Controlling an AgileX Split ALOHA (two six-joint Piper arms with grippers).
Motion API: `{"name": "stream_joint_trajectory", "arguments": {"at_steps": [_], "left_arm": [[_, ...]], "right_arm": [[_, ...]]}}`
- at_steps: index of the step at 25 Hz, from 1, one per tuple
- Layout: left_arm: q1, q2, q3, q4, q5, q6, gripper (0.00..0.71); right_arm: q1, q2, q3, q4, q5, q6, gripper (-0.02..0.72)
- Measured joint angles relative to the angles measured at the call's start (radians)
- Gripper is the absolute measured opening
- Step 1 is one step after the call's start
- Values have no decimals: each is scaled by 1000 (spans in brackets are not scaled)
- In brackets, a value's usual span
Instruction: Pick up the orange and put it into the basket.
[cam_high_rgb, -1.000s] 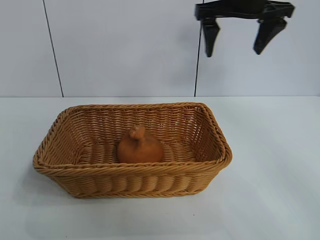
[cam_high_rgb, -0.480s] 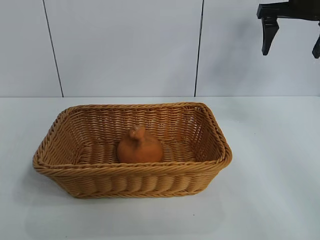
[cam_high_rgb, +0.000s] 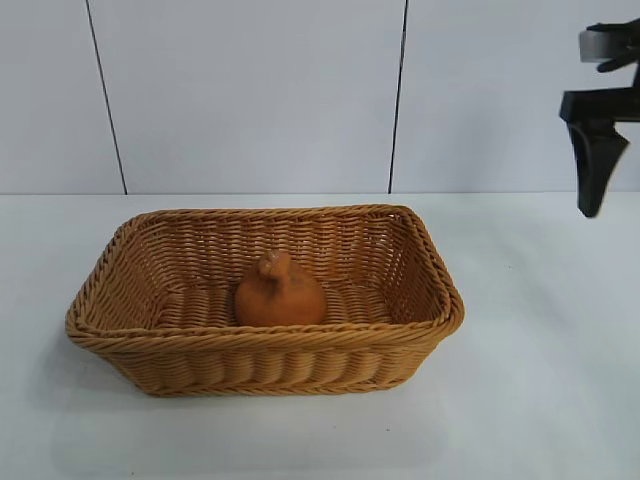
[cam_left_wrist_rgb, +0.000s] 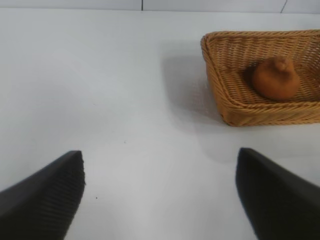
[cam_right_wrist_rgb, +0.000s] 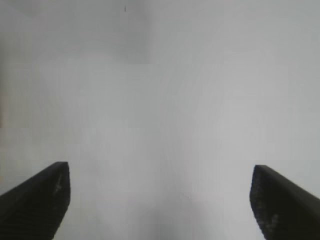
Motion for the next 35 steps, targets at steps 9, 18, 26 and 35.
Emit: {"name": "stream_joint_trajectory", "arguments": {"at_steps": [9, 18, 26, 35], "left_arm": [[0, 0, 0, 0, 0, 0, 591], [0, 0, 0, 0, 0, 0, 591], [0, 0, 0, 0, 0, 0, 591], [0, 0, 0, 0, 0, 0, 591]], "right_arm": [[0, -482, 493, 2, -23, -5, 673], [0, -1057, 713, 2, -191, -64, 673], [0, -1395, 725, 21, -196, -77, 673], [0, -1514, 725, 41, -196, -80, 673]]}}
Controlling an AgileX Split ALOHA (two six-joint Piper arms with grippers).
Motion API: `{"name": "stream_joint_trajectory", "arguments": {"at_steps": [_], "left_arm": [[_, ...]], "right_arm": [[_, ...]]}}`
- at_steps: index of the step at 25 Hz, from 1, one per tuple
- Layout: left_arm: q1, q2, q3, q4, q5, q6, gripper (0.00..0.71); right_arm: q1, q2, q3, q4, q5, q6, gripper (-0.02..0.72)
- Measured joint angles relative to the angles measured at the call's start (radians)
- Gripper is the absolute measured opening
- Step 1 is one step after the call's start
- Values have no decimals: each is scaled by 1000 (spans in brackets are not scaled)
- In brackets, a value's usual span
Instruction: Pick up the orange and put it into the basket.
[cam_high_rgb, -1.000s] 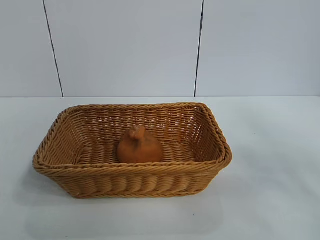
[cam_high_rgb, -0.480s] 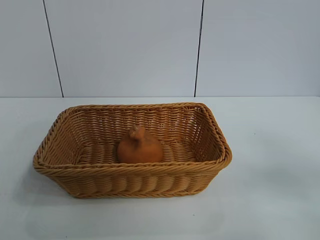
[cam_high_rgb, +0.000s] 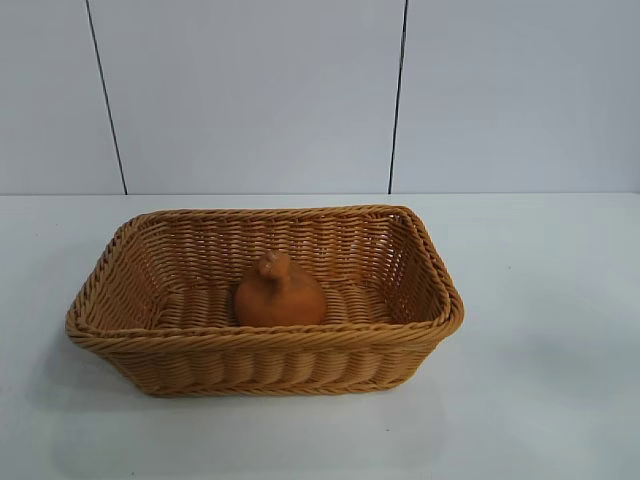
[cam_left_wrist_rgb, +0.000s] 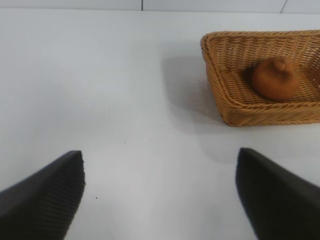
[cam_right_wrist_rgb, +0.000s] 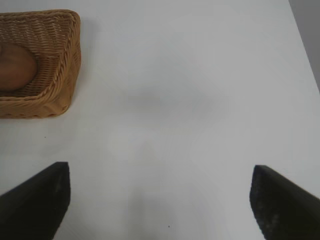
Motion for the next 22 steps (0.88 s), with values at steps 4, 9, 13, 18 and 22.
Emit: {"name": "stream_joint_trajectory", "arguments": {"at_steps": [4, 9, 13, 18, 22], "left_arm": [[0, 0, 0, 0, 0, 0, 591], [0, 0, 0, 1, 0, 0, 591], [0, 0, 0, 1, -1, 0, 591], [0, 0, 0, 1, -1, 0, 591], [0, 0, 0, 1, -1, 0, 591]], "right_arm": [[0, -94, 3, 6, 0, 0, 673], [0, -159, 3, 10, 1, 0, 673], [-32, -162, 3, 13, 1, 0, 673], [-61, -162, 3, 14, 1, 0, 673], [-61, -162, 3, 14, 1, 0, 673]]}}
